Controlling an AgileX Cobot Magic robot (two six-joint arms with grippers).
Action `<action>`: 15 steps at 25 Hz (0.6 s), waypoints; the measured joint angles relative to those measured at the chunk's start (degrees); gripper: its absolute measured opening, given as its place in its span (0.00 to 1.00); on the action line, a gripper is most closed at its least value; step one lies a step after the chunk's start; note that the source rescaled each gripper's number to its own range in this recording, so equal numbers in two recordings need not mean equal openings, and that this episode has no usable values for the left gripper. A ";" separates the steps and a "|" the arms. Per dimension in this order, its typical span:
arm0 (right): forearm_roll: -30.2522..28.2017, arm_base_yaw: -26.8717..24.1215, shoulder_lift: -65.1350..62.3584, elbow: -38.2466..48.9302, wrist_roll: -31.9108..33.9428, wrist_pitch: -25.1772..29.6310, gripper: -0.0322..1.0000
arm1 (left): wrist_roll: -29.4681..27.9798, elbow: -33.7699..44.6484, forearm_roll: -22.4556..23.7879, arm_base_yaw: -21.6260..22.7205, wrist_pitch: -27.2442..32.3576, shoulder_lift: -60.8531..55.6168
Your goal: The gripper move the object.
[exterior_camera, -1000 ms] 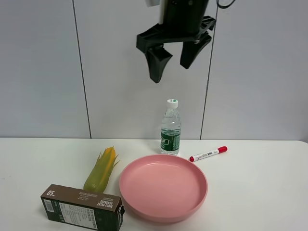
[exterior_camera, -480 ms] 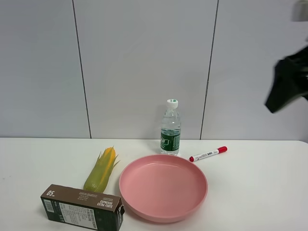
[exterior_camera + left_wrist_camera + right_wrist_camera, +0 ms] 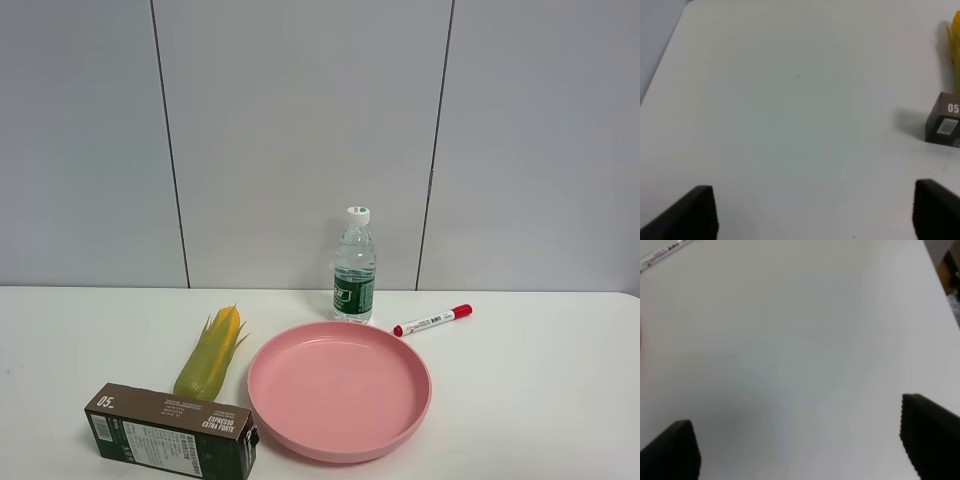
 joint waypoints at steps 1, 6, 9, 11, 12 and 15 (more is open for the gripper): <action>-0.68 -0.38 -2.78 0.53 0.24 1.02 0.96 | 0.00 0.00 0.00 0.00 0.00 0.00; -1.11 -0.58 -13.98 3.83 2.25 2.27 1.00 | 0.00 0.00 0.00 0.00 0.00 0.00; 1.18 -0.58 -19.53 7.32 3.22 0.26 1.00 | 0.00 0.00 0.00 0.00 0.00 0.00; 3.11 -0.58 -20.82 10.82 3.35 -1.26 1.00 | 0.00 0.00 0.00 0.00 0.00 0.00; 3.77 -0.58 -20.82 11.96 3.41 -2.69 1.00 | 0.00 0.00 0.00 0.00 0.00 0.00; 4.33 -0.96 -20.82 13.34 4.37 -4.69 1.00 | 0.00 0.00 0.00 0.00 0.00 0.00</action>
